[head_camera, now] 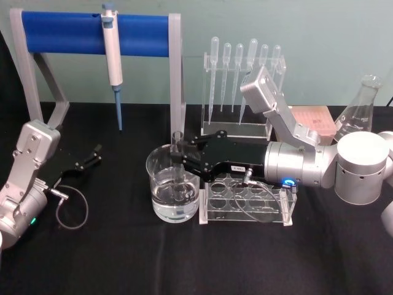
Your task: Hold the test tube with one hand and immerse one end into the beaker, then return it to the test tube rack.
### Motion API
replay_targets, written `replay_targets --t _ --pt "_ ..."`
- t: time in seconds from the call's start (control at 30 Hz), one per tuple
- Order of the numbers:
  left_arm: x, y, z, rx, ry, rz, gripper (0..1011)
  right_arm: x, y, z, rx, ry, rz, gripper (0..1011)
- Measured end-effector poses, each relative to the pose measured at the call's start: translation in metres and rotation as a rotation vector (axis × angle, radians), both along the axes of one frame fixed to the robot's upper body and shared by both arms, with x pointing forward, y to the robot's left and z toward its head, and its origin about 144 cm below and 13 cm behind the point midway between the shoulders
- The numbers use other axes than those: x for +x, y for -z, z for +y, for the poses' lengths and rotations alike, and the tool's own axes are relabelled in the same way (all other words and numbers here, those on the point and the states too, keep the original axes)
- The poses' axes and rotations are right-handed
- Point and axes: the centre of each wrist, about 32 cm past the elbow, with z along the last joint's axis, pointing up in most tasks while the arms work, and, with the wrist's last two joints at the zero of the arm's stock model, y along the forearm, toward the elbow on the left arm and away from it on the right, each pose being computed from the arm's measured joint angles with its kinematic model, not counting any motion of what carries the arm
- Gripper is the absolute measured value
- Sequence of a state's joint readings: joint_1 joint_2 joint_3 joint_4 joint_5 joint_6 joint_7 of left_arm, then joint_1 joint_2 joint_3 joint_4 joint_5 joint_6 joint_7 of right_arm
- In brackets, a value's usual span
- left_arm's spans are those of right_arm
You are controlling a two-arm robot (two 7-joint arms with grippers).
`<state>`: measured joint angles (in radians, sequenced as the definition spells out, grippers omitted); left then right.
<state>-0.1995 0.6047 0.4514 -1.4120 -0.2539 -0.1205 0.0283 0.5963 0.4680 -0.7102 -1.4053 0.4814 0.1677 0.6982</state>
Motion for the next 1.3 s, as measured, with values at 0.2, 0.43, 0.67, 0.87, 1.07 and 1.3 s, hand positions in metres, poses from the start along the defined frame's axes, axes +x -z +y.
replay_targets --t 0.2,0.43,0.67,0.87,1.07,1.3 --pt "0.0000 0.0000 0.0000 0.000 0.000 0.000 1000 0.0000 0.0000 0.0000 0.000 0.000 0.000 233" --pt "0.0000 0.0000 0.0000 0.000 0.000 0.000 1000 0.0000 0.0000 0.0000 0.000 0.000 0.000 234" --pt "0.0000 0.0000 0.0000 0.000 0.000 0.000 1000 0.0000 0.0000 0.0000 0.000 0.000 0.000 234" --pt "0.0000 0.0000 0.0000 0.000 0.000 0.000 1000 0.0000 0.0000 0.0000 0.000 0.000 0.000 234" --pt "0.0000 0.0000 0.0000 0.000 0.000 0.000 1000 0.0000 0.0000 0.0000 0.000 0.000 0.000 234" --pt "0.0000 0.0000 0.0000 0.000 0.000 0.000 1000 0.0000 0.0000 0.0000 0.000 0.000 0.000 234"
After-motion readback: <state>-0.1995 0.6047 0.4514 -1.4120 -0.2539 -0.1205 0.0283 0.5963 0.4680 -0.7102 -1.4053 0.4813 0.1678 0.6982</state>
